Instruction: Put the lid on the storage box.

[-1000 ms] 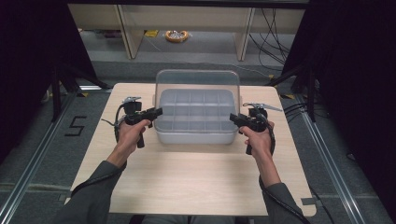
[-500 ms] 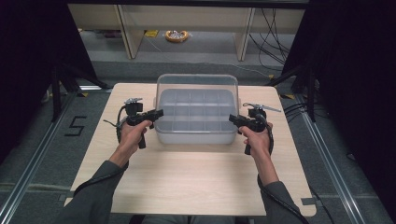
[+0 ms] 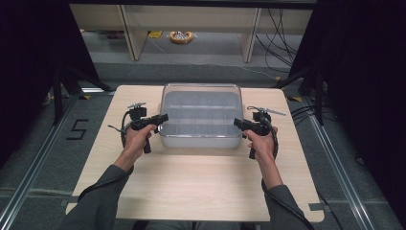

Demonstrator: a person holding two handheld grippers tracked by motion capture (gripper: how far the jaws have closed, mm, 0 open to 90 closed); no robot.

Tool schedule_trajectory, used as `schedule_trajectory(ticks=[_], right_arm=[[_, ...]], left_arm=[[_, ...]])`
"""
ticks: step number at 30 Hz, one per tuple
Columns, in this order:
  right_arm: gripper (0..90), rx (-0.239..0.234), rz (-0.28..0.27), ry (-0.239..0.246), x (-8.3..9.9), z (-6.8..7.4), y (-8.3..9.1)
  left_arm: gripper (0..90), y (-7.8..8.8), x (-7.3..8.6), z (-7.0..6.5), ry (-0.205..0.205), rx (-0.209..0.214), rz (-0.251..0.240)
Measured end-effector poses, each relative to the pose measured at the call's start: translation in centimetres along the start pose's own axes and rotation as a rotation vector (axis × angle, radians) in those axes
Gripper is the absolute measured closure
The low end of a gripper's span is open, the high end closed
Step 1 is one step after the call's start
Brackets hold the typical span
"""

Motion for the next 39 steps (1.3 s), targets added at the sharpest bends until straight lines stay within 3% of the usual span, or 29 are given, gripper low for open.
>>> schedule_trajectory(ticks=[8,9,12,15,21,24,25,29,31,32,33,34,36,39], right_arm=[[55.4,0.000,-0.007,-0.001,-0.07,0.10,-0.19],[55.4,0.013,0.009,-0.050,-0.05,0.56,-0.10],[54.7,0.009,0.006,-0.028,0.02,0.55,-0.37],[54.7,0.014,0.013,-0.061,0.11,0.71,-0.37],[54.6,0.009,0.000,-0.049,0.16,0.55,-0.41],[53.8,0.009,0.002,-0.028,0.13,0.45,-0.34],[53.5,-0.003,-0.004,0.001,0.12,0.34,-0.33],[52.3,0.008,0.003,-0.064,0.20,0.66,-0.12],[52.1,0.001,-0.004,-0.072,0.27,0.50,-0.08],[51.9,-0.008,-0.016,-0.021,0.27,0.19,-0.15],[51.2,-0.006,-0.017,-0.010,0.31,0.25,-0.18],[51.3,-0.014,-0.009,-0.048,0.30,0.50,-0.06],[51.2,-0.013,-0.012,-0.016,0.28,0.22,-0.14],[50.5,-0.007,-0.008,-0.016,0.22,0.31,-0.15]], left_arm=[[55.8,-0.06,0.02,0.13,-0.010,0.004,-0.007],[55.3,-0.08,0.04,0.14,-0.015,0.002,-0.012],[54.1,-0.07,0.07,0.12,-0.035,-0.001,-0.012],[52.4,-0.11,0.10,-0.03,-0.059,-0.002,-0.011],[51.2,-0.11,0.07,-0.03,-0.070,0.003,-0.005],[50.4,-0.11,0.08,-0.09,-0.066,-0.003,0.002],[49.7,-0.14,0.14,-0.11,-0.064,-0.007,0.002],[47.3,-0.50,0.79,0.28,-0.002,0.005,0.035],[46.5,-0.51,0.87,0.42,0.006,0.012,0.025],[46.6,-0.51,0.86,0.42,0.004,0.014,0.026],[46.6,-0.51,0.86,0.43,-0.001,0.014,0.030],[46.6,-0.54,0.83,0.39,0.003,0.012,0.030],[46.6,-0.55,0.78,0.37,-0.001,0.009,0.034],[46.5,-0.58,0.75,0.43,0.004,0.010,0.036]])
Point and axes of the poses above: each handheld gripper's, and its own axes: y roughly backward along the jaws, x roughly out of its underside, z roughly to its left, the point moved 2 cm from there along -y, roughly forward along the jaws, and after that the axes turned 13 degrees about -z, right-handed, at the moved point
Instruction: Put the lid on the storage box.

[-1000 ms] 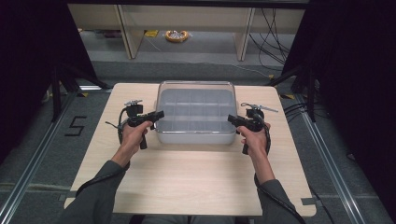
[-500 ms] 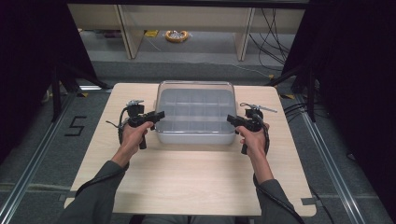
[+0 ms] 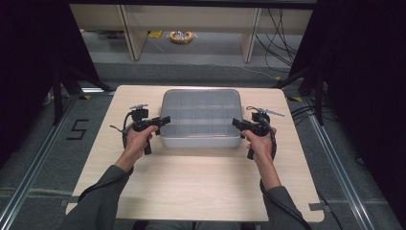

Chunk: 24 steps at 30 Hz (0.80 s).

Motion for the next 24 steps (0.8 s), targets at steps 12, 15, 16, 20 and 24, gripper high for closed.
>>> schedule_trajectory(ticks=[12,15,16,20,24], right_arm=[[48.2,0.014,-0.040,0.005,-1.8,0.5,1.0],[48.1,0.024,-0.023,0.005,-1.9,0.6,1.2],[48.3,0.030,-0.007,-0.017,-1.7,0.8,1.2],[49.6,0.036,0.026,-0.011,-0.8,0.6,0.9],[49.9,0.042,0.025,0.015,-0.6,-0.5,0.1]], left_arm=[[47.1,-0.1,-0.2,-0.3,-0.022,-0.012,0.008],[47.1,-0.1,-0.2,-0.3,-0.017,-0.018,0.011],[47.2,0.0,-0.2,-0.4,-0.014,-0.019,0.010],[46.9,0.1,-0.1,-0.4,-0.001,-0.017,0.021],[46.2,0.2,-0.2,-0.3,0.022,-0.010,0.019]])
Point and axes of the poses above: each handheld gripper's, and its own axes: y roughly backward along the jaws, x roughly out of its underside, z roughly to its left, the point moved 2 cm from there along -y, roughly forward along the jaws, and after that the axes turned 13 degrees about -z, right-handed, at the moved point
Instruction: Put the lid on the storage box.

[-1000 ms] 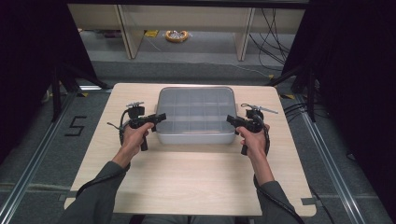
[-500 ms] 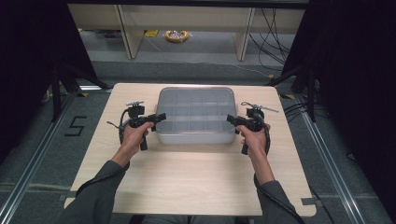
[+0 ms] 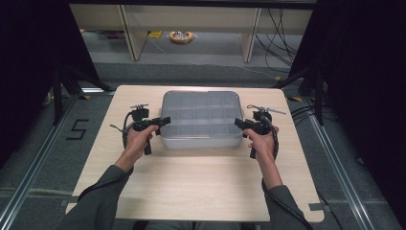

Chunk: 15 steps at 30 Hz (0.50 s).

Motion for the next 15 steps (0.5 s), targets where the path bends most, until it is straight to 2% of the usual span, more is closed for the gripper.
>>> schedule_trajectory(ticks=[1,2,3,4,7,8,11,12,14,15], right_arm=[[49.9,0.011,0.006,-0.065,-0.1,0.3,0.0],[50.0,0.017,-0.013,-0.011,-0.1,-0.3,-0.5],[49.9,0.030,0.009,-0.078,-0.2,0.1,-0.5],[50.0,0.005,-0.011,-0.013,-0.3,-0.5,-0.9],[50.3,-0.002,-0.027,-0.042,-0.5,-0.9,-1.7],[50.3,-0.002,-0.017,-0.056,-0.6,-1.1,-2.0],[50.7,0.018,-0.028,-0.073,-0.8,-1.6,-3.0],[51.4,0.033,-0.018,-0.145,-0.8,-1.2,-3.1],[52.5,0.024,-0.025,-0.161,-0.9,-1.4,-3.5],[53.0,0.009,-0.046,-0.123,-1.0,-1.6,-3.8]], left_arm=[[45.9,0.0,0.0,0.0,0.004,0.001,-0.001],[45.6,-0.1,-0.1,0.1,0.006,0.002,-0.001],[45.5,-0.1,-0.1,0.1,0.005,0.002,0.003],[45.4,-0.2,-0.1,0.1,0.006,0.003,0.006],[45.1,-0.4,-0.2,0.2,0.020,-0.003,-0.002],[45.0,-0.5,-0.3,0.2,0.029,-0.004,-0.003],[45.1,-0.5,-0.4,0.3,0.029,-0.003,-0.004],[45.2,-0.5,-0.4,0.3,0.026,-0.002,-0.003],[46.0,-0.4,-0.5,0.4,0.026,0.002,-0.004],[46.3,-0.3,-0.6,0.4,0.022,0.000,-0.004]])
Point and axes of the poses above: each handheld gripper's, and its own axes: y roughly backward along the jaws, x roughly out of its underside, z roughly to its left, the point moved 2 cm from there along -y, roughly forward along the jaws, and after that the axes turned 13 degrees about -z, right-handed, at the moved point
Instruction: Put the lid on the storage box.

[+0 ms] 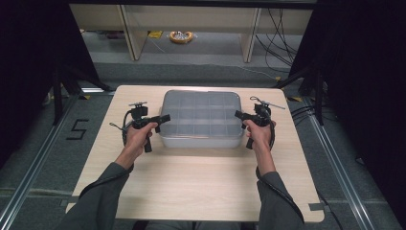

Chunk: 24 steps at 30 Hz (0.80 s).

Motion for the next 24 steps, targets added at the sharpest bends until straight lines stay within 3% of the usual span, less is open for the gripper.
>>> schedule_trajectory(ticks=[1,5,8,9,11,13,15,16,17,18,19,21,22,24], right_arm=[[54.0,0.023,0.026,-0.064,0.0,0.6,0.2],[58.3,0.028,-0.018,-0.016,-0.5,0.5,0.3],[62.9,0.012,-0.021,-0.034,-0.8,0.5,0.6],[64.6,0.012,-0.028,-0.017,-1.0,0.2,0.6],[65.9,0.002,-0.038,-0.052,-1.1,0.0,0.7],[66.9,-0.005,-0.049,-0.036,-1.2,-0.1,0.7],[68.2,-0.004,-0.054,-0.060,-1.4,0.1,0.7],[69.1,-0.013,-0.073,-0.001,-1.5,-0.4,0.6],[69.8,-0.010,-0.056,-0.060,-1.6,0.1,0.7],[69.8,-0.005,-0.072,-0.006,-1.7,-0.4,0.4],[69.7,0.005,-0.055,-0.059,-1.8,0.0,0.4],[74.0,-0.004,-0.049,-0.054,-1.7,-0.3,0.2],[74.0,-0.028,-0.046,-0.096,-1.6,-0.1,0.1],[72.5,-0.018,-0.039,-0.056,-1.5,0.2,-0.2]], left_arm=[[46.7,0.0,0.0,0.0,-0.003,-0.003,0.000],[52.2,0.1,0.0,0.0,-0.025,-0.021,-0.003],[57.6,0.0,-0.1,0.2,-0.039,-0.026,-0.005],[59.0,-0.1,-0.2,0.2,-0.043,-0.032,-0.008],[59.5,-0.2,-0.2,0.0,-0.064,-0.048,-0.004],[59.4,-0.3,-0.4,-0.2,-0.073,-0.059,-0.001],[59.6,-0.4,-0.4,-0.3,-0.084,-0.064,-0.002],[59.8,-0.4,-0.4,-0.3,-0.097,-0.065,0.005],[60.2,-0.5,-0.4,-0.4,-0.108,-0.069,0.005],[60.4,-0.4,-0.4,-0.3,-0.127,-0.068,0.015],[60.4,-0.4,-0.4,-0.3,-0.130,-0.068,0.015],[60.7,-0.4,-0.4,-0.3,-0.131,-0.062,0.014],[60.7,-0.4,-0.4,-0.3,-0.130,-0.060,0.015],[59.5,-0.5,-0.4,-0.3,-0.127,-0.054,0.021]])
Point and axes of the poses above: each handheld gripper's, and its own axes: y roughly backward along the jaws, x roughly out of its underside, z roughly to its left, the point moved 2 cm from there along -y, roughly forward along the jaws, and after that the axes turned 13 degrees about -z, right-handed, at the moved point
